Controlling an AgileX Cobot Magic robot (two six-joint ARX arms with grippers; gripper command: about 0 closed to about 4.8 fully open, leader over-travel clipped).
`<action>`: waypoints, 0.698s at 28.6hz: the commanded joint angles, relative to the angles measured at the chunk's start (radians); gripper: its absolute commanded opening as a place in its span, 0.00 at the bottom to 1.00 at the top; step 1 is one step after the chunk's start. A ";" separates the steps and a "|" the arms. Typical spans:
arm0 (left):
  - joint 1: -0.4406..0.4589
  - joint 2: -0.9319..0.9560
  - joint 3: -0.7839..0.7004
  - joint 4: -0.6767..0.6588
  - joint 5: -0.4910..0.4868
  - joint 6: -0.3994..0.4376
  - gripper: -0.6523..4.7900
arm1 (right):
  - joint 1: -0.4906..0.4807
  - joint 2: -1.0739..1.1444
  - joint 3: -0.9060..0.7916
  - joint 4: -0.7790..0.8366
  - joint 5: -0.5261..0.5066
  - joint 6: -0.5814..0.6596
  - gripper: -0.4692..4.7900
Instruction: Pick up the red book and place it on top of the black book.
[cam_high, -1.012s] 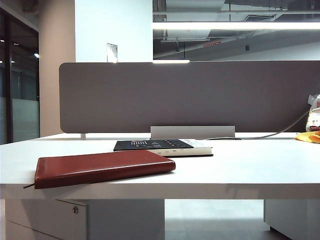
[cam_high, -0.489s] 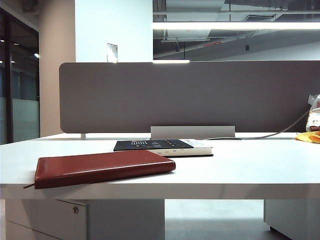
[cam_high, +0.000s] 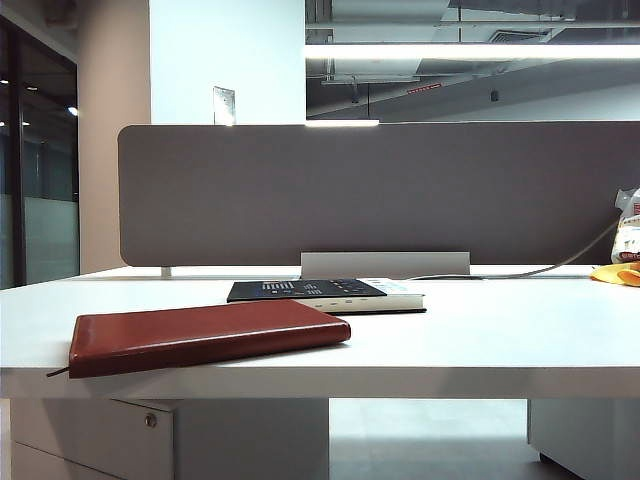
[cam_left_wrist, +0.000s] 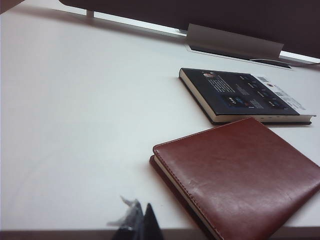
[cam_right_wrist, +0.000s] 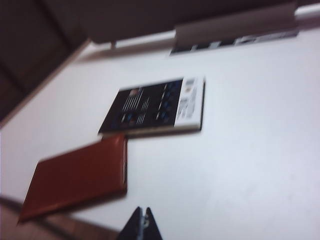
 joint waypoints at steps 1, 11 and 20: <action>0.000 0.000 -0.002 -0.013 0.011 -0.006 0.12 | 0.000 0.050 0.070 -0.101 -0.026 -0.050 0.09; 0.000 0.000 -0.002 -0.010 0.063 -0.014 0.12 | 0.032 0.232 0.355 -0.390 -0.076 -0.151 0.09; 0.000 0.000 -0.002 -0.009 0.070 -0.111 0.12 | 0.206 0.299 0.356 -0.407 -0.124 -0.148 0.09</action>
